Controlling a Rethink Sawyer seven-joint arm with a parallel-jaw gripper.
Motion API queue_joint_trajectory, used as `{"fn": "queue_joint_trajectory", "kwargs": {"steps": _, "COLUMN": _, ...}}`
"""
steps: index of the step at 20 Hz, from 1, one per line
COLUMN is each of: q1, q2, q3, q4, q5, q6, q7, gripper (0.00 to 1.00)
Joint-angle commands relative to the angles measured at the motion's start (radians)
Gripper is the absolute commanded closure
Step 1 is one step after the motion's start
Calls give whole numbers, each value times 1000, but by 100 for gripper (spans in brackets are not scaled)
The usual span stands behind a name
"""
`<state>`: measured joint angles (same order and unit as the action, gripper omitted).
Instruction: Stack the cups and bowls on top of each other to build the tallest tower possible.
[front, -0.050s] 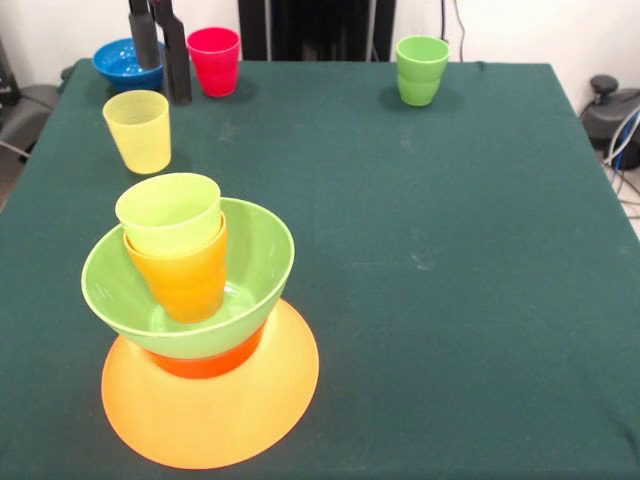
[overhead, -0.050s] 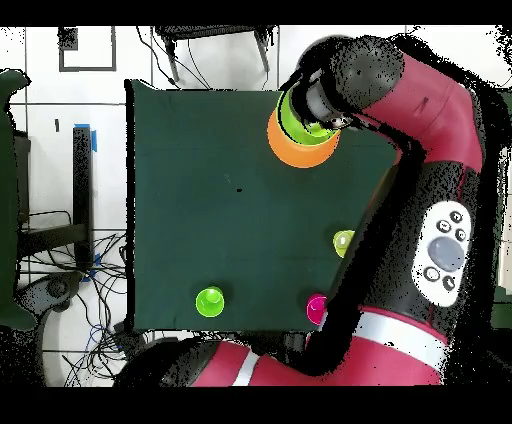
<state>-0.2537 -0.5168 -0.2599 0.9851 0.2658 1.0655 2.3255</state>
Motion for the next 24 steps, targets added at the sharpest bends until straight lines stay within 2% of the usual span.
{"fn": "queue_joint_trajectory", "kwargs": {"steps": 1, "q1": -35, "q2": -78, "q3": 78, "q4": 300, "q5": -59, "q6": -67, "q7": -127, "gripper": 0}}
{"fn": "queue_joint_trajectory", "kwargs": {"steps": 8, "q1": -73, "q2": -124, "q3": 123, "q4": 489, "q5": -72, "q6": -245, "q7": -158, "gripper": 0}}
{"fn": "queue_joint_trajectory", "kwargs": {"steps": 12, "q1": -104, "q2": -127, "q3": 151, "q4": 550, "q5": -97, "q6": -332, "q7": -174, "gripper": 0}}
{"fn": "queue_joint_trajectory", "kwargs": {"steps": 24, "q1": -208, "q2": -145, "q3": 232, "q4": 662, "q5": -165, "q6": -426, "q7": -192, "gripper": 0}}
